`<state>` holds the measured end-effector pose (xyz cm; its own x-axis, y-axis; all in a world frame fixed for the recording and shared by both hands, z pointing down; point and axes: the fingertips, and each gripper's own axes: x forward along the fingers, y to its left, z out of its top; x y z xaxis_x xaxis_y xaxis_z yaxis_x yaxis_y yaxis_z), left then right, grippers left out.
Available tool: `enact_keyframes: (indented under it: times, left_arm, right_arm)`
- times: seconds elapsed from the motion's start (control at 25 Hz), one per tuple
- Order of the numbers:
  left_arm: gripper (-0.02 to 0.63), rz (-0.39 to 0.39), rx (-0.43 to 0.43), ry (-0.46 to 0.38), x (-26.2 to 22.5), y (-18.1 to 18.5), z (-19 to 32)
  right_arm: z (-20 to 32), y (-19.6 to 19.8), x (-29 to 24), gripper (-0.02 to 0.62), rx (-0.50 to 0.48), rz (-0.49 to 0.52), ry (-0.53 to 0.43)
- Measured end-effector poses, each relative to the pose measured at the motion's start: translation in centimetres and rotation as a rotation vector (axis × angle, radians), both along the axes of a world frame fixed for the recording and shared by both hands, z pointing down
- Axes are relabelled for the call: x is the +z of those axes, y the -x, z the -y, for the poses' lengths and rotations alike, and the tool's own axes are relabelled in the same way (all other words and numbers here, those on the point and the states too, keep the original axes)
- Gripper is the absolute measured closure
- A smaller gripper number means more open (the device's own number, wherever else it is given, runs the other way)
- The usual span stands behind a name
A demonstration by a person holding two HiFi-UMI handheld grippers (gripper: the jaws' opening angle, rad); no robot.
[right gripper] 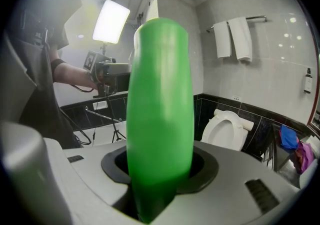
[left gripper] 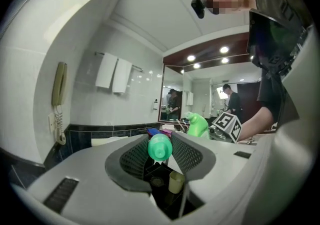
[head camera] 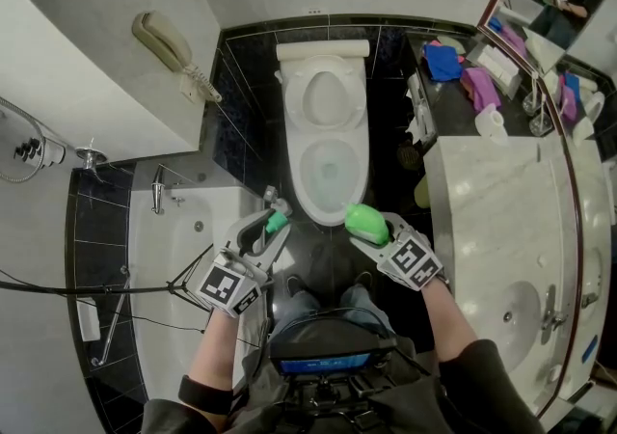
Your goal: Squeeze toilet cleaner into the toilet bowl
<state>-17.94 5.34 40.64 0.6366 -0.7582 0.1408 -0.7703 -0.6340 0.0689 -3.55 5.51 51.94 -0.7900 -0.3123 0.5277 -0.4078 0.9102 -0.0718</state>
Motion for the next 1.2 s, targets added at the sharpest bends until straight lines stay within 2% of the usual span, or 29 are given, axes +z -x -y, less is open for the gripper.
enact_keyframes:
  times: [0.16,0.32,0.44,0.92,1.2]
  left_arm:
    - [0.456,-0.040,0.176,0.033,-3.2,-2.8,-1.2]
    - [0.456,-0.030,0.330,0.036,-5.1,-4.2,-1.8]
    - [0.456,-0.015,0.409,0.033,-6.1,-4.8,-1.9]
    - [0.456,0.041,0.598,0.023,-8.1,-7.3,-2.7]
    - [0.456,0.038,0.644,0.028,-8.5,-8.2,-2.8]
  right_arm:
    - [-1.0,1.1,-0.6,0.399,-0.108,-0.004,0.007]
    - [-2.4,2.6,-1.4,0.399,-0.247,-0.024,0.013]
    - [-3.1,3.5,-1.9,0.399,-0.324,-0.046,0.016]
    - [-3.0,3.8,-2.8,0.399,-0.437,-0.100,-0.009]
    - [-3.1,4.1,-3.5,0.399,-0.465,-0.099,-0.014]
